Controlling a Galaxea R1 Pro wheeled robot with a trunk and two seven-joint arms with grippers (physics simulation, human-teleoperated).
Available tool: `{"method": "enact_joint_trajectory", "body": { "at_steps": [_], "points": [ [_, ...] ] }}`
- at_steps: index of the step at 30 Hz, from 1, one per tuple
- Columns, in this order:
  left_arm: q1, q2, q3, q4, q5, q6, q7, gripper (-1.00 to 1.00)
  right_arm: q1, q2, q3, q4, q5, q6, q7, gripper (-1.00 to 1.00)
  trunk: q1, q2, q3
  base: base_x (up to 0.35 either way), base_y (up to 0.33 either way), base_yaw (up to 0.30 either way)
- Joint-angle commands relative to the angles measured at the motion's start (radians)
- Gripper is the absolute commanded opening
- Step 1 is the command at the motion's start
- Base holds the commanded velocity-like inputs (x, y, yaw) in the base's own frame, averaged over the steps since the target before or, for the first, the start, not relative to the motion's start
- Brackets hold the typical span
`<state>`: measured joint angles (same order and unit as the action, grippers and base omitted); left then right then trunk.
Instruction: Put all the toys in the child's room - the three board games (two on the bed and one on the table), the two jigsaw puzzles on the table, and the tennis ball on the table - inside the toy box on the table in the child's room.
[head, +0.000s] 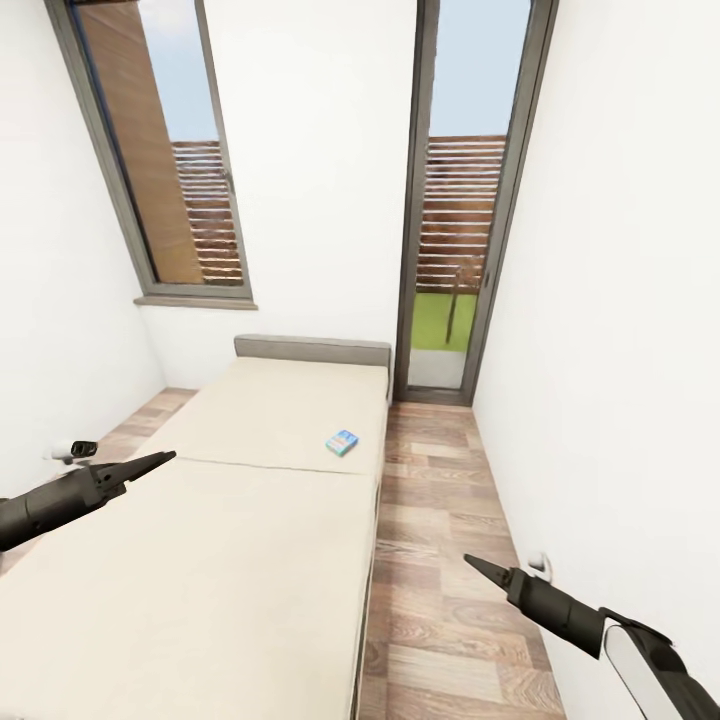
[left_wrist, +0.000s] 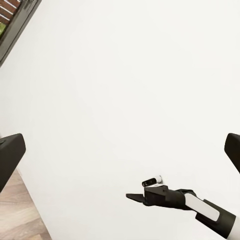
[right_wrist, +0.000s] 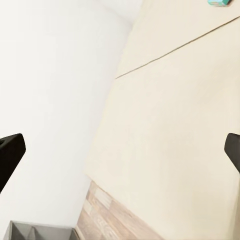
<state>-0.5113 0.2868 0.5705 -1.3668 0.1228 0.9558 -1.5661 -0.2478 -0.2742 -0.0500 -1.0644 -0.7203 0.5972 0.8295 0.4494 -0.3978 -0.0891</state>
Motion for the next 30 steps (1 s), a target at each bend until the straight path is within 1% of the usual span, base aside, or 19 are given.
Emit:
{"method": "enact_joint_trajectory", "body": {
  "at_steps": [1, 5, 15, 30],
  "points": [
    [-0.001, 0.0, 0.0, 0.0, -0.002, 0.011, -0.005, 1.0, -0.001, 0.002, -0.001, 0.0, -0.005, 0.004, 0.0, 1.0, 0.001, -0.002, -0.002, -0.002, -0.002, 0.16],
    [-0.001, 0.0, 0.0, 0.0, -0.002, 0.011, -0.005, 1.0, -0.001, 0.009, -0.001, 0.0, -0.003, -0.002, 0.0, 1.0, 0.001, -0.002, -0.002, -0.001, -0.001, 0.218],
    [-0.001, 0.0, 0.0, 0.0, -0.002, 0.011, -0.005, 1.0, -0.001, 0.015, -0.002, 0.0, -0.001, -0.005, 0.0, 1.0, 0.001, -0.002, -0.002, 0.0, 0.0, 0.276],
    [-0.001, 0.0, 0.0, 0.0, -0.002, 0.011, -0.005, 1.0, -0.001, 0.016, -0.001, 0.0, 0.001, -0.005, 0.0, 1.0, 0.001, -0.002, -0.002, 0.0, 0.0, 0.288]
  ]
}}
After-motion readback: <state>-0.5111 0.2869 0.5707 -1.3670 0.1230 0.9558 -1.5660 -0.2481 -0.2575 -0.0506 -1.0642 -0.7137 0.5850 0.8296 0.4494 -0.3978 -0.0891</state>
